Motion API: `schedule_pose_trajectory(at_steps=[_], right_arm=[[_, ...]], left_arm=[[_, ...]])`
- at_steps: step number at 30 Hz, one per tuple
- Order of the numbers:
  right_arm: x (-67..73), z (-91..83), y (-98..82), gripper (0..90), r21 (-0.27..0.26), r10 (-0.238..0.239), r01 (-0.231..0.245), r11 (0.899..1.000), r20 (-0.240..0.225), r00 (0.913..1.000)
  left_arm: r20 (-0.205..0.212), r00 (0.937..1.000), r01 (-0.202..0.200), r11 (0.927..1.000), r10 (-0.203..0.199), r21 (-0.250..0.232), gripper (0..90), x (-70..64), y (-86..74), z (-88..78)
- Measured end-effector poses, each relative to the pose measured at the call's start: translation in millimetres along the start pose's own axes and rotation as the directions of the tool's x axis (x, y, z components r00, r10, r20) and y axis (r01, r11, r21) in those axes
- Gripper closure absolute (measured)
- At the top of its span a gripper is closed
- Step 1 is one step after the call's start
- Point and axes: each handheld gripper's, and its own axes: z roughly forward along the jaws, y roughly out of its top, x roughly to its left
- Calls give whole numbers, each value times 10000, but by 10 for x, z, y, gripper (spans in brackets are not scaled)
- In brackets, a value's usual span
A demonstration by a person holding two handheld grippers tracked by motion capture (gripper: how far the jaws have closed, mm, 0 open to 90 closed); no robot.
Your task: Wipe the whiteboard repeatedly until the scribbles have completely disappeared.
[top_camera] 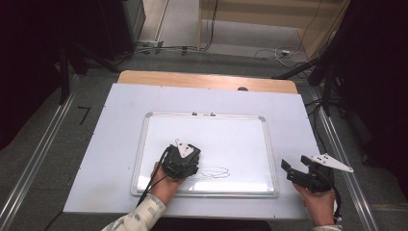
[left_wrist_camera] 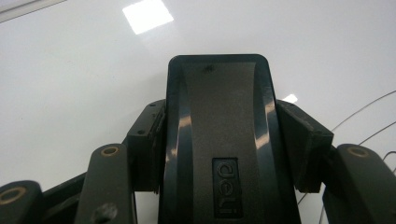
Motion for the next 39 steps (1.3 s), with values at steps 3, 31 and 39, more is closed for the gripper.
schedule_pose_trajectory(at_steps=[3,31,39], right_arm=[[1,4,0,193,-1,-11,11,10000,-8,10000],[3,16,2,193,27,-16,16,10000,-55,10000],[3,16,2,194,60,-3,4,10000,-79,10000]], left_arm=[[6,10000,-63,10000,63,43,410,-11,10,7],[233,9992,-314,9995,311,95,409,-217,102,100],[296,9989,-376,9992,373,102,409,-279,130,128]])
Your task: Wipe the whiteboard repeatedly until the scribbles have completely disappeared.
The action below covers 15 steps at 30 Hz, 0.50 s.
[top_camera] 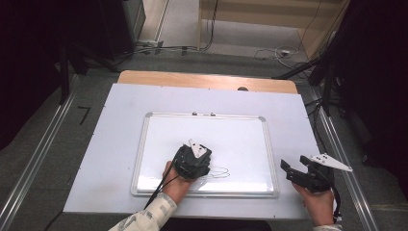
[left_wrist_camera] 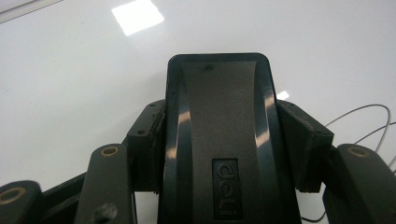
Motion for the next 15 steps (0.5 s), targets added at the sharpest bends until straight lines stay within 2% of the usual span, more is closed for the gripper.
schedule_pose_trajectory(at_steps=[15], right_arm=[[-3,-3,2,195,-5,-2,2,10000,2,10000]], left_arm=[[56,9999,-98,9999,97,23,409,-132,58,54]])
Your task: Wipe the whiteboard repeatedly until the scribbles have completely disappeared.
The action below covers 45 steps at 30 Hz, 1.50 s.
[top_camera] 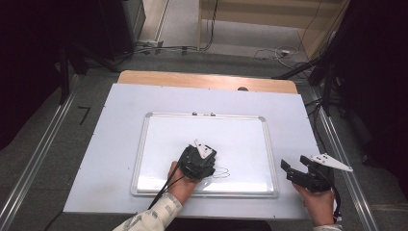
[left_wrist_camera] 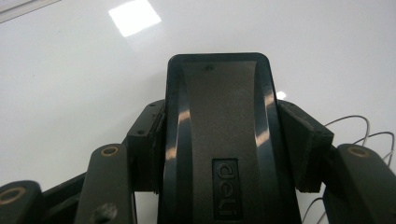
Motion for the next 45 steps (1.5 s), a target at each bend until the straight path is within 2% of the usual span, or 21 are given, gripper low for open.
schedule_pose_trajectory(at_steps=[45], right_arm=[[0,1,0,198,13,-24,24,10000,-58,10000]], left_arm=[[429,9984,-372,9993,370,43,408,-396,215,202]])
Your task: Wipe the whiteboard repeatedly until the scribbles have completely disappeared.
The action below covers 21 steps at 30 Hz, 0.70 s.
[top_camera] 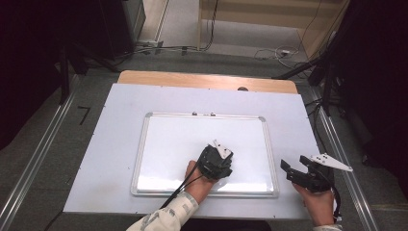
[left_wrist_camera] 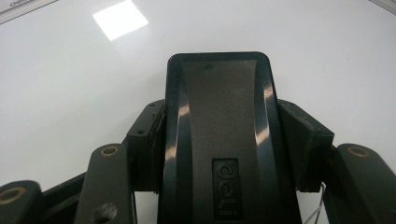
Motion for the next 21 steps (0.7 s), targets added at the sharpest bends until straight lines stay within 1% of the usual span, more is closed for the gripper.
schedule_pose_trajectory(at_steps=[1,2,12,13,19,21], right_arm=[[2,0,0,198,16,12,-12,10000,-5,10000],[2,1,0,198,21,7,-7,10000,-9,10000],[3,1,-1,199,47,16,-15,10000,-37,10000],[2,1,-1,199,46,23,-23,10000,-44,10000],[0,4,-2,200,67,6,-6,10000,-49,10000],[3,3,-1,200,71,-4,4,10000,-44,10000]], left_arm=[[8,10000,-56,10000,56,10,408,-5,6,5],[-3,10000,-8,10000,8,-12,408,-18,12,12],[83,9998,-176,9998,176,38,408,-134,99,90],[74,9999,-136,9999,136,9,408,-147,104,98],[56,9997,-224,9997,224,-1,407,-196,144,137],[60,9998,-192,9998,192,-5,408,-211,154,148]])
